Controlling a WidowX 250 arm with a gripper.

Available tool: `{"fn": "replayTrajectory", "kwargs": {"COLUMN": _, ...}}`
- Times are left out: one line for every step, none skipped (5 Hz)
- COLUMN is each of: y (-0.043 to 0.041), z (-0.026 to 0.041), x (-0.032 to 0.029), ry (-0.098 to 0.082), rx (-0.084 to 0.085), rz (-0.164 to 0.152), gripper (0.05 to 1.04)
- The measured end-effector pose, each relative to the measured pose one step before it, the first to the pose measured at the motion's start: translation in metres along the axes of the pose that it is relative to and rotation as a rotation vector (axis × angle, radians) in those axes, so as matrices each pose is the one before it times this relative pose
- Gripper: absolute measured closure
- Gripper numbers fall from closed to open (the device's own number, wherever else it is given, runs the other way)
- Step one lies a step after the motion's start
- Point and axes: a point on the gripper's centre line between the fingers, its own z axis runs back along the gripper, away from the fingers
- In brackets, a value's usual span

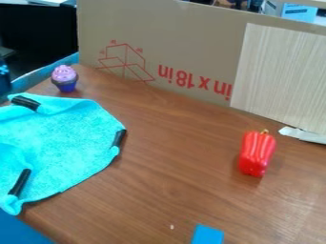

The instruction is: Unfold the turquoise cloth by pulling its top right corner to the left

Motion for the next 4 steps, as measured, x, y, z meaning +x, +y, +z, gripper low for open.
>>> {"fn": "replayTrajectory", "kwargs": {"y": -0.02000, "z": -0.01711, "x": 0.00873, "ry": 0.0218, "rx": -0.0090, "rz": -0.0725, "gripper": 0.082}}
{"fn": "replayTrajectory", "kwargs": {"y": -0.01184, "z": -0.02287, "x": 0.00159, "ry": 0.0202, "rx": 0.0103, "rz": -0.0374, "gripper": 0.082}}
{"fn": "replayTrajectory", "kwargs": {"y": -0.01503, "z": -0.02594, "x": -0.00261, "ry": 0.0445, "rx": 0.0378, "rz": -0.0302, "gripper": 0.082}}
{"fn": "replayTrajectory", "kwargs": {"y": -0.01161, "z": -0.01798, "x": 0.00130, "ry": 0.0032, "rx": 0.0729, "rz": -0.0301, "gripper": 0.081}}
